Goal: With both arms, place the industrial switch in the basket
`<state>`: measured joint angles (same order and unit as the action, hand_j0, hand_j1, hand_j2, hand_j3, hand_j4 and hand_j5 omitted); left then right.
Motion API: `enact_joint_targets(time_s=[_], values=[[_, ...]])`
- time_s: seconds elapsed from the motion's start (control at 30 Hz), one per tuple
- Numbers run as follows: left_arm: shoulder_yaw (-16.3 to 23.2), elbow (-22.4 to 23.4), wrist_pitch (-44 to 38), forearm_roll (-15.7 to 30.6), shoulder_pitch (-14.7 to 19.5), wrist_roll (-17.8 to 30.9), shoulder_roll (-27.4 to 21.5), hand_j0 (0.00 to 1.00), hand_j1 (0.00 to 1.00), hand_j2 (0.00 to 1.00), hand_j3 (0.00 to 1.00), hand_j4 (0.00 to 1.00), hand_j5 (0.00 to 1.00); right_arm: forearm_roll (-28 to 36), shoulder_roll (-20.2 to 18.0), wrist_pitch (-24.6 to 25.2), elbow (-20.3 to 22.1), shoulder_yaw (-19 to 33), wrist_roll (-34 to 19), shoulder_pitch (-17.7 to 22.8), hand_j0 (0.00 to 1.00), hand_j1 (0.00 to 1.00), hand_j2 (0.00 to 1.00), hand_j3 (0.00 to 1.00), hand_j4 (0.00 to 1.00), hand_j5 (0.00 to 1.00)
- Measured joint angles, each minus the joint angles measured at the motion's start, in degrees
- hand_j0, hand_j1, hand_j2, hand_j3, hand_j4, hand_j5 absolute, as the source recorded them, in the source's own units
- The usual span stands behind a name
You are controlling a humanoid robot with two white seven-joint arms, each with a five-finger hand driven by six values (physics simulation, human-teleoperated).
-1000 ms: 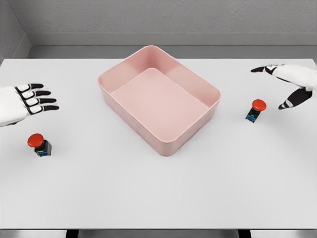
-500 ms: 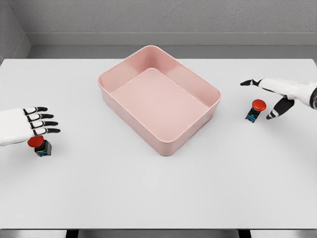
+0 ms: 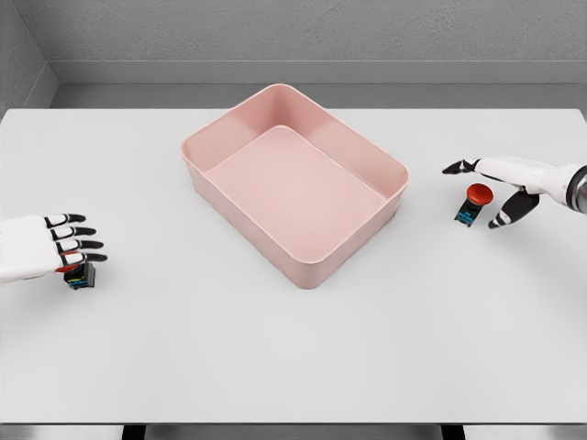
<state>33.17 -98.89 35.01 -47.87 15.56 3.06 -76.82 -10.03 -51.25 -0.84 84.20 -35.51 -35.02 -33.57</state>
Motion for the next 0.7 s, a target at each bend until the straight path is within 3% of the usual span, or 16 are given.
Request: enact_joint_targets(time_s=[0.2, 0.53, 0.7], values=[[0.0, 0.1, 0.0, -1.1, -0.2, 0.5, 0.5, 1.00, 1.00, 1.00, 1.00, 1.00, 1.00, 0.0, 0.0, 0.0, -0.1, -0.4, 0.0, 0.1, 0.73, 0.73, 0.73, 0.73, 0.73, 0.73], [0.0, 0.4, 0.0, -2.0, -0.1, 0.6, 1.3, 1.00, 1.00, 1.00, 1.00, 1.00, 1.00, 0.3, -0.1, -0.1, -0.7, -1.1, 0.2, 0.1, 0.46, 0.46, 0.46, 0.46, 0.46, 0.46], [0.0, 0.6, 0.0, -2.9, 0.0, 0.6, 1.8, 1.00, 1.00, 1.00, 1.00, 1.00, 1.00, 0.3, -0.2, -0.1, -0.7, -1.3, 0.1, 0.1, 0.46, 0.46, 0.46, 0.46, 0.46, 0.46]])
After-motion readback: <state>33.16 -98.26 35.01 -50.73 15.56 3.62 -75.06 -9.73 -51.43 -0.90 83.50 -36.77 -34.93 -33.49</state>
